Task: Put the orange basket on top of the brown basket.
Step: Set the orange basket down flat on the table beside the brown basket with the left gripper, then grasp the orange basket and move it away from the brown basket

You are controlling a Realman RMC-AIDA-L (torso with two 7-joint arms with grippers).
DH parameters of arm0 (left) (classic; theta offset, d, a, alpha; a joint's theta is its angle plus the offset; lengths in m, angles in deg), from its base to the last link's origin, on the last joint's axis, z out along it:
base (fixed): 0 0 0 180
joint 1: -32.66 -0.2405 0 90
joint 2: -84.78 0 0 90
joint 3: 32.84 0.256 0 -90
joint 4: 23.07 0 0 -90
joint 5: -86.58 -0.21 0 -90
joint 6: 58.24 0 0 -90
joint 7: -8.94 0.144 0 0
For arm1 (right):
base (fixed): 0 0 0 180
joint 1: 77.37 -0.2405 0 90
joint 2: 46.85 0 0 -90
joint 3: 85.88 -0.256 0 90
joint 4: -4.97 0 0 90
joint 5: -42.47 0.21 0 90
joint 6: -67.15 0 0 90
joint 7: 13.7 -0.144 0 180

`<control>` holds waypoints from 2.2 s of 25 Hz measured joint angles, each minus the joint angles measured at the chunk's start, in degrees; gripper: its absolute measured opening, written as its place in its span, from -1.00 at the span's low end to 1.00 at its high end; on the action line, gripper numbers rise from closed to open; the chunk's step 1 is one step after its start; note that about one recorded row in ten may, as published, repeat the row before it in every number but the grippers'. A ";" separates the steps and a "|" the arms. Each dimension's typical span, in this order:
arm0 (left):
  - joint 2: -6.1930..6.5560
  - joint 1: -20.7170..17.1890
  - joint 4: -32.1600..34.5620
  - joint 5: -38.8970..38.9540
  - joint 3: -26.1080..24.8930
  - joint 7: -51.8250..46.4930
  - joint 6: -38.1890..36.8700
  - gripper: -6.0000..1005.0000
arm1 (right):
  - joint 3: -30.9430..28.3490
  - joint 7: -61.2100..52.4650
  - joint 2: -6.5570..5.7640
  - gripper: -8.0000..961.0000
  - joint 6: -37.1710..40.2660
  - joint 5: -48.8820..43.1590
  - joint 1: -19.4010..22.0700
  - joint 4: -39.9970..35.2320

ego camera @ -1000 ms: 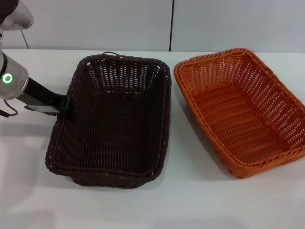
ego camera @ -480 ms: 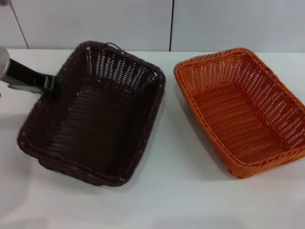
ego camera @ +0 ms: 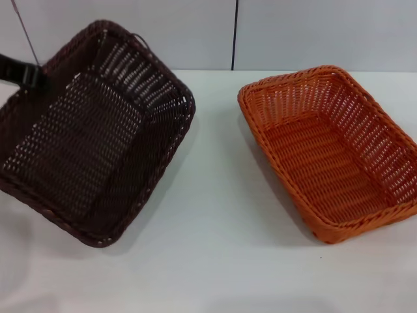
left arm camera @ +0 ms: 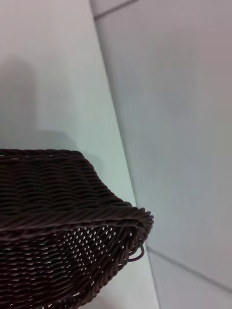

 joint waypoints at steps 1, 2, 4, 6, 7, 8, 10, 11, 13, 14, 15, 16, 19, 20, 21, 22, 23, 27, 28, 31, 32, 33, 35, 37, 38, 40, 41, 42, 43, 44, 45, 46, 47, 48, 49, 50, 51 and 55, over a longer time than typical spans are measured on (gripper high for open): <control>0.16 0.30 -0.71 0.58 -0.65 1.42 1.29 -0.60 | 0.00 0.00 0.00 0.42 -0.16 0.00 -0.05 -0.01; 0.53 0.67 -1.22 1.40 -1.34 2.79 2.48 -0.60 | -0.01 0.00 0.00 0.42 -0.30 0.00 -0.10 -0.03; 1.49 1.17 -1.44 3.61 -2.25 5.55 4.64 -0.59 | -0.01 0.00 0.00 0.42 -0.40 0.00 -0.15 -0.05; 3.03 1.63 -0.64 7.28 -2.58 8.99 7.15 -0.58 | -0.01 0.00 0.00 0.42 -0.41 0.00 -0.15 -0.07; 3.63 1.86 0.23 8.77 -2.58 10.25 8.16 -0.57 | -0.01 0.00 0.00 0.42 -0.41 0.00 -0.15 -0.10; 4.58 2.40 2.04 10.77 -2.58 11.97 9.77 -0.57 | -0.01 0.00 0.00 0.42 -0.42 0.00 -0.15 -0.13; 6.10 3.78 6.44 13.14 -2.34 14.56 12.17 -0.56 | -0.01 0.00 0.00 0.42 -0.43 0.00 -0.14 -0.18; 6.72 4.68 9.18 13.70 -2.16 15.61 12.86 -0.55 | -0.01 0.00 0.00 0.42 -0.42 0.00 -0.14 -0.21; 7.60 7.15 16.49 13.86 -1.75 18.03 13.65 -0.54 | 0.00 0.00 0.00 0.42 -0.42 0.00 -0.14 -0.27; 7.70 8.24 19.50 13.59 -1.64 19.16 13.65 -0.54 | -0.01 0.00 0.00 0.42 -0.42 0.00 -0.14 -0.27; 7.71 9.27 21.92 13.31 -1.60 20.09 13.30 -0.53 | 0.01 0.00 0.01 0.42 -0.42 0.00 -0.14 -0.21; 7.61 10.53 25.42 12.80 -1.56 21.27 12.48 -0.53 | -0.01 0.00 0.00 0.42 -0.42 0.00 -0.14 -0.15; 6.91 13.70 32.60 12.17 -1.49 23.10 9.29 -0.52 | 0.00 0.00 0.00 0.42 -0.42 0.00 -0.03 -0.02; 6.63 14.78 34.64 12.16 -1.48 23.38 8.09 -0.51 | 0.00 0.00 0.01 0.42 -0.42 0.00 0.04 0.01; 6.34 15.79 36.67 12.15 -1.55 23.42 6.74 -0.51 | 0.00 0.00 0.02 0.42 -0.42 0.00 0.14 0.02; 6.34 15.79 36.67 12.15 -1.55 23.42 6.74 -0.50 | 0.00 0.00 0.04 0.42 -0.42 0.00 0.22 0.03; 5.62 17.52 39.85 12.16 -1.90 23.01 4.11 -0.50 | 0.00 0.00 0.09 0.42 -0.42 0.00 0.35 0.07; 3.73 20.16 44.21 12.17 -2.26 20.51 -0.68 -0.48 | 0.00 0.00 0.24 0.42 -0.41 0.00 0.59 0.29; 3.26 20.49 44.64 12.26 -2.27 19.83 -1.51 -0.47 | 0.00 0.00 0.26 0.42 -0.41 0.00 0.64 0.34; 1.77 21.20 45.57 12.75 -2.53 17.78 -3.79 -0.46 | 0.00 0.00 0.28 0.42 -0.40 0.00 0.77 0.47; 1.27 21.34 45.69 12.76 -2.55 17.40 -4.26 -0.45 | 0.00 0.00 0.30 0.42 -0.39 0.00 0.81 0.47; 0.89 21.41 45.73 12.77 -2.55 17.13 -4.54 -0.45 | 0.00 0.00 0.33 0.42 -0.39 0.00 0.82 0.48; 0.46 21.42 45.77 12.68 -2.62 16.63 -4.72 -0.44 | 0.00 0.00 0.37 0.42 -0.39 0.00 0.86 0.48; 0.43 21.24 45.69 12.70 -2.86 16.01 -4.66 -0.43 | 0.00 0.00 0.37 0.42 -0.39 0.00 0.99 0.48; 0.50 20.89 45.30 12.78 -2.94 15.78 -4.56 -0.42 | 0.00 0.00 0.37 0.42 -0.39 0.00 1.03 0.49; 0.57 20.13 44.36 12.93 -3.09 15.61 -4.44 -0.41 | 0.00 0.00 0.37 0.42 -0.39 0.00 1.08 0.48; 0.58 19.80 43.98 13.08 -3.19 15.60 -4.43 -0.41 | 0.00 0.00 0.37 0.41 -0.38 0.00 1.09 0.49; 0.62 19.38 43.46 13.24 -3.42 15.59 -4.44 -0.40 | 0.00 0.00 0.37 0.41 -0.39 0.00 1.09 0.48; 0.67 19.08 43.18 13.31 -3.65 15.60 -4.45 -0.40 | 0.00 -0.01 0.37 0.41 -0.39 0.00 1.09 0.49; 0.73 18.72 42.80 13.39 -4.08 15.68 -4.50 -0.39 | 0.00 -0.01 0.37 0.41 -0.40 0.00 1.09 0.49; 0.75 18.51 42.56 13.39 -4.40 15.75 -4.56 -0.36 | 0.00 -0.12 0.36 0.41 -0.42 0.00 1.09 0.48; 0.76 18.29 42.25 13.41 -4.70 15.83 -4.58 -0.32 | 0.03 -0.27 0.36 0.41 -0.43 0.00 1.09 0.48; 0.77 18.02 41.88 13.43 -4.98 15.90 -4.61 -0.29 | 0.14 -0.35 0.36 0.41 -0.45 0.00 1.09 0.48; 0.81 17.81 41.58 13.44 -5.06 15.94 -4.68 -0.25 | 0.27 -0.40 0.35 0.41 -0.46 0.00 1.09 0.48; 0.89 17.63 41.28 13.46 -5.13 15.98 -4.78 -0.21 | 0.34 -0.46 0.35 0.41 -0.47 0.00 1.09 0.48; 1.00 17.39 41.05 13.49 -5.16 16.03 -4.98 -0.18 | 0.45 -0.90 0.35 0.41 -0.47 0.00 1.11 0.46; 1.10 17.22 40.88 13.52 -5.21 16.14 -5.22 -0.14 | 0.57 -1.65 0.35 0.41 -0.43 -0.06 1.18 0.40; 1.29 16.83 40.54 13.76 -6.55 18.27 -5.84 0.00 | 5.19 -14.02 0.33 0.41 0.84 -3.22 3.50 -4.54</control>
